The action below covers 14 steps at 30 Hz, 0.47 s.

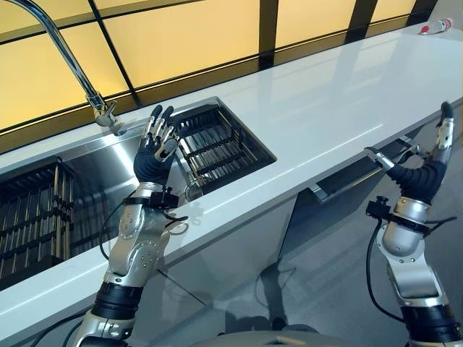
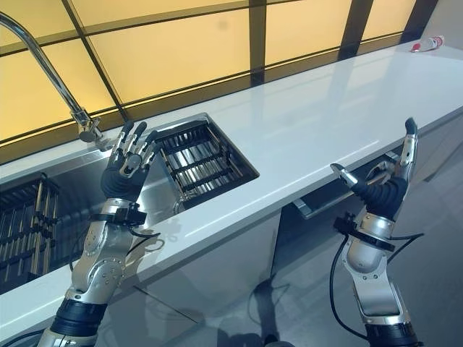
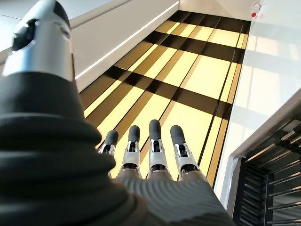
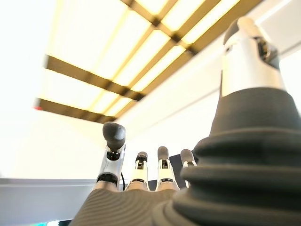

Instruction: Take plates into dishwasher

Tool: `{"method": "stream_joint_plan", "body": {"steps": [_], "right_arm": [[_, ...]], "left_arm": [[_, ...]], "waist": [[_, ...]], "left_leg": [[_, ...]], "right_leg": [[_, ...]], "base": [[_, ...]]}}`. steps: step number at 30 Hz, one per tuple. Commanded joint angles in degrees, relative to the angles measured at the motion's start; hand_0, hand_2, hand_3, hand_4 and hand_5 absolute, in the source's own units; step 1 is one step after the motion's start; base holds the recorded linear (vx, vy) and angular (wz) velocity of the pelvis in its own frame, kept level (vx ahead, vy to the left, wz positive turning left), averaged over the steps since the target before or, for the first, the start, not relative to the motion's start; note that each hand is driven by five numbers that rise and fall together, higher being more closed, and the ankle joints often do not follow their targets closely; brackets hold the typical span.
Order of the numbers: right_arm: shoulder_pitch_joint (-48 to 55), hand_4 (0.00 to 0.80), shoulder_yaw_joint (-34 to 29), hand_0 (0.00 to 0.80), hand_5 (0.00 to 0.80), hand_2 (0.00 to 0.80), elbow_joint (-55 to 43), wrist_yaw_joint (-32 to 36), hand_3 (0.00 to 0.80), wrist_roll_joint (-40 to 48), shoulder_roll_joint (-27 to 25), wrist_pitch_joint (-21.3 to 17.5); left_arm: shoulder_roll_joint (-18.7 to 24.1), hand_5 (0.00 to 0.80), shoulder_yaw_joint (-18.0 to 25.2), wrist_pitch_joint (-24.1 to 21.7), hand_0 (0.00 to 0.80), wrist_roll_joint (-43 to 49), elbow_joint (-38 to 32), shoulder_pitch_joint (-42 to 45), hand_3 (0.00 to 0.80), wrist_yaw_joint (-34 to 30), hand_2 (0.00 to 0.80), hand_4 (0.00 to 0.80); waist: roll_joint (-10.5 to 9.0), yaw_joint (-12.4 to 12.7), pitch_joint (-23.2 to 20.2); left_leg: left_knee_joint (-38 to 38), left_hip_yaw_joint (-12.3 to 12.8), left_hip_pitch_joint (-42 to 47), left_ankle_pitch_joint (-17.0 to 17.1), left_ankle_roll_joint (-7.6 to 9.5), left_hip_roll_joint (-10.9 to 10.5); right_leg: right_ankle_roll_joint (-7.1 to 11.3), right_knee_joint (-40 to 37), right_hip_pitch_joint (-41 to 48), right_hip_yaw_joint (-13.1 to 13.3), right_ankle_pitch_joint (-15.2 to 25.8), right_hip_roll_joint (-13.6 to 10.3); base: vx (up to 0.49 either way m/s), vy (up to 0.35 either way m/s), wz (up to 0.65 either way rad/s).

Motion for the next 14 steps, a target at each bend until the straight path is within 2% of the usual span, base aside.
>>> {"method": "stream_joint_plan", "body": {"steps": [1, 8, 14], "right_arm": [[-5.30, 0.000, 0.07, 0.000, 0.000, 0.000, -2.58, 2.90, 0.000, -0.01, -2.63, -3.31], [-7.83, 0.000, 4.62, 0.000, 0.000, 0.000, -1.19, 18.10, 0.000, 6.49, -4.70, -3.45], [-6.90, 0.000, 6.26, 0.000, 0.000, 0.000, 0.00, 23.24, 0.000, 8.46, -4.34, -3.31]], "left_arm": [[1.56, 0.000, 1.12, -0.74, 0.000, 1.28, -2.61, -1.80, 0.000, 0.16, 0.000, 0.000], [1.52, 0.000, -0.30, -0.35, 0.000, 2.06, -1.65, -1.67, 0.000, -2.17, 0.000, 0.000], [0.76, 0.000, -0.51, -1.50, 0.000, 1.90, -1.05, -0.52, 0.000, -3.81, 0.000, 0.000]], "waist": [[-1.83, 1.39, -2.58], [-2.62, 2.92, -3.20], [-3.02, 3.37, -3.60]], "left_leg": [[0.38, 1.06, 0.18, -4.16, 3.98, -2.00], [0.38, -0.20, -0.15, -3.95, 3.73, -2.17], [0.38, -0.74, -0.16, -3.84, 3.80, -2.19]], "right_leg": [[0.94, 0.19, 0.45, 0.59, -2.32, 1.42], [0.98, 0.19, 0.62, -1.21, -2.47, 1.06], [0.90, 0.19, 0.90, -2.05, -2.51, 1.00]], "base": [[0.000, 0.000, 0.00], [0.002, -0.008, 0.10], [0.010, -0.014, 0.06]]}}
